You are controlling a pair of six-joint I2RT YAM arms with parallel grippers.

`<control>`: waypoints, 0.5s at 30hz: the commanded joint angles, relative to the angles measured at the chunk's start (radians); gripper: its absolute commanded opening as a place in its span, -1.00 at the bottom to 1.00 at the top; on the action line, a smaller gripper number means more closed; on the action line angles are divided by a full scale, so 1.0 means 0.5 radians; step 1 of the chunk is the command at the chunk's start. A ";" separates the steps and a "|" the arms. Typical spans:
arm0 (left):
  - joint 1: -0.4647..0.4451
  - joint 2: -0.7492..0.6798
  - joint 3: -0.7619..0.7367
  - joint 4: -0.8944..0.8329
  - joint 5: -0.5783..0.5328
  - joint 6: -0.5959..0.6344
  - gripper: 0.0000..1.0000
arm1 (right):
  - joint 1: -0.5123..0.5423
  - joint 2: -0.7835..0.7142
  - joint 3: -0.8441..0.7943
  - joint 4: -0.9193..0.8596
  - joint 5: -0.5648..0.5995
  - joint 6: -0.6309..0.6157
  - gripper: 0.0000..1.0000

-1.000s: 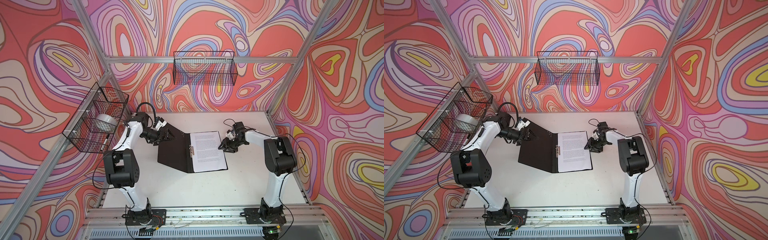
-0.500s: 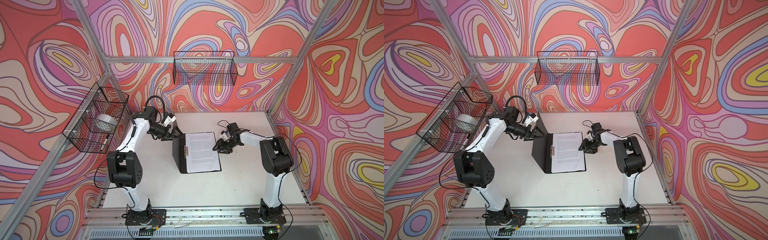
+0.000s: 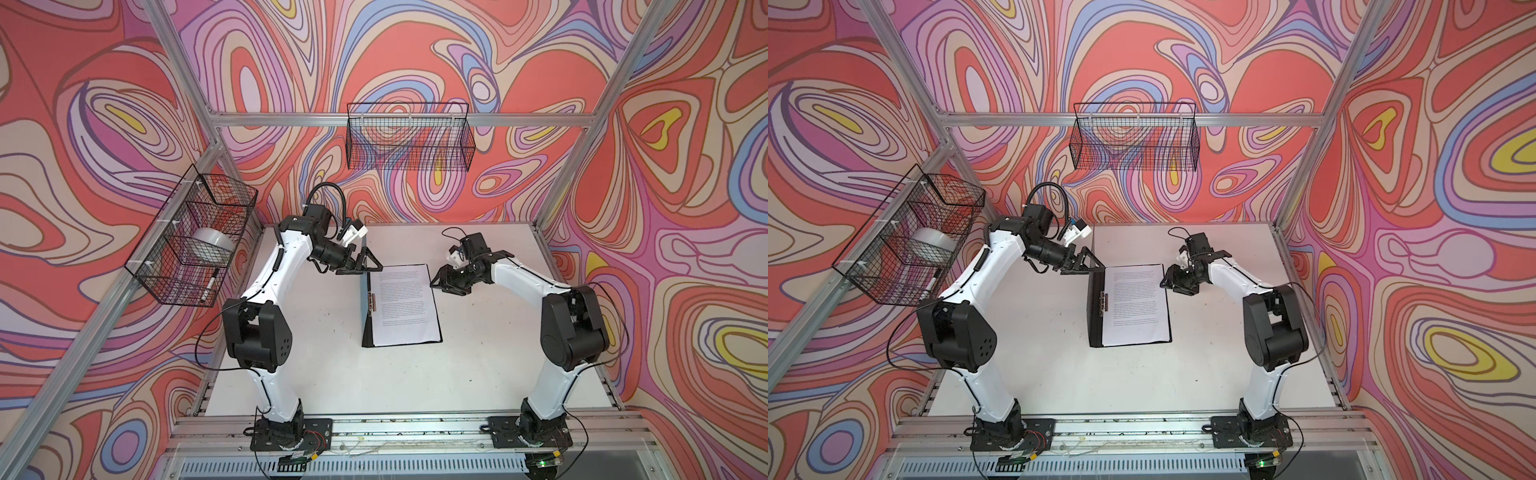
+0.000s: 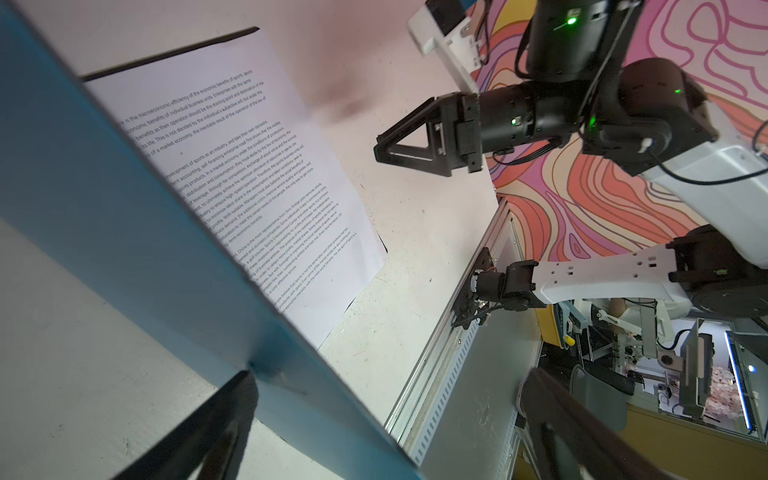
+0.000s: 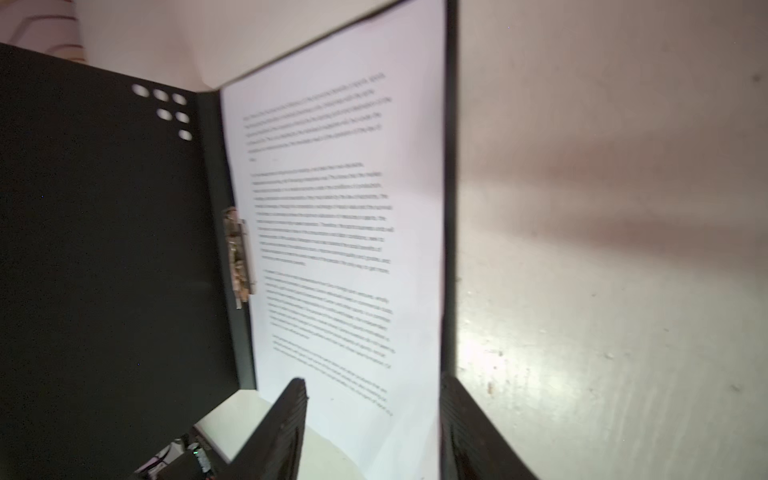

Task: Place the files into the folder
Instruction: 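Lift the black cover with the left gripper and swing it upright, then fold the cover over the sheets with the left gripper while the right gripper guides it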

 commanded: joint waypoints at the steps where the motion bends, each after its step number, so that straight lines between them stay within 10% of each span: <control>1: -0.042 0.047 0.048 -0.060 0.030 0.009 1.00 | 0.008 -0.073 0.003 0.153 -0.286 0.117 0.08; 15: -0.129 0.087 0.103 -0.079 0.059 0.035 1.00 | 0.098 -0.046 -0.282 1.402 -1.021 0.895 0.10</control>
